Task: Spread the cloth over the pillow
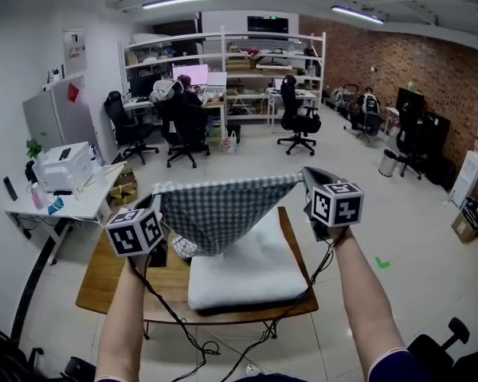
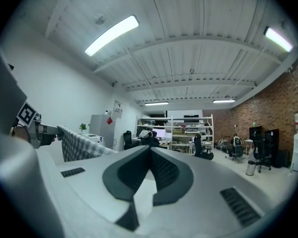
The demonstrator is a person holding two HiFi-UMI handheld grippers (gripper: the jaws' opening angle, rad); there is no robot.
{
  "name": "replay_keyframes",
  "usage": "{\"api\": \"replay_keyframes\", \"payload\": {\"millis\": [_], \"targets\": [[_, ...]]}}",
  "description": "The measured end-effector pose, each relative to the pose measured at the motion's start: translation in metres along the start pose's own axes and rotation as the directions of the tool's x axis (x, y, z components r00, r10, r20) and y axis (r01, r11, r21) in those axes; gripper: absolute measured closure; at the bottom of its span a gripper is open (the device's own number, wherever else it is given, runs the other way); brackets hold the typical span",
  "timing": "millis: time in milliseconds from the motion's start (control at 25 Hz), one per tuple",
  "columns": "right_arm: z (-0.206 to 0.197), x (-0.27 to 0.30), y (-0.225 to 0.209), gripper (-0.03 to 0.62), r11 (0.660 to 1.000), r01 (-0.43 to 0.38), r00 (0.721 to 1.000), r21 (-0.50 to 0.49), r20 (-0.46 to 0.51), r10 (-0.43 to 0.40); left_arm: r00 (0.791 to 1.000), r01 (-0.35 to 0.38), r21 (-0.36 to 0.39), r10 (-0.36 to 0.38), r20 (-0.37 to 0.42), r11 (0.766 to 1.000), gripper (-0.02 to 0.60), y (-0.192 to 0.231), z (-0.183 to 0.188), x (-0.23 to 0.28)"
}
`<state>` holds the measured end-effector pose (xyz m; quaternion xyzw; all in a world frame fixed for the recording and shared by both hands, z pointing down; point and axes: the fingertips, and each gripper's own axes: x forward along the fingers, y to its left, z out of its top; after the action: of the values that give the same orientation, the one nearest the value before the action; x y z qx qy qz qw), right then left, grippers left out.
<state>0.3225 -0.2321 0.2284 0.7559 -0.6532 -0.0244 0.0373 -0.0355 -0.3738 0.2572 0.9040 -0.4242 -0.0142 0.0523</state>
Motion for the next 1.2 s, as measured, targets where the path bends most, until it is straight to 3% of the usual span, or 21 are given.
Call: {"api": "replay_keyframes", "payload": {"millis": [600,840,1200], "targets": [[0.156,-0.039,-0.025,0.577,0.993,0.082,0.976,-0.082,0.210,-0.064,0.975,0.036,0.099,-0.056,0.214,0.994,0.568,-0.039,0.163,-0.013],[0.214,-0.046,-0.022,0.577,0.985,0.124,0.965,-0.122,0.246,-0.091,0.969,0.031,0.132,-0.062,0.238,0.991,0.568,-0.039,0.207,-0.019],[0.257,-0.086,-0.017,0.577,0.980,0.151,0.945,-0.130,0.309,-0.105,0.954,0.052,0.143,-0.092,0.285,0.988,0.568,-0.055,0.255,-0.051]]}}
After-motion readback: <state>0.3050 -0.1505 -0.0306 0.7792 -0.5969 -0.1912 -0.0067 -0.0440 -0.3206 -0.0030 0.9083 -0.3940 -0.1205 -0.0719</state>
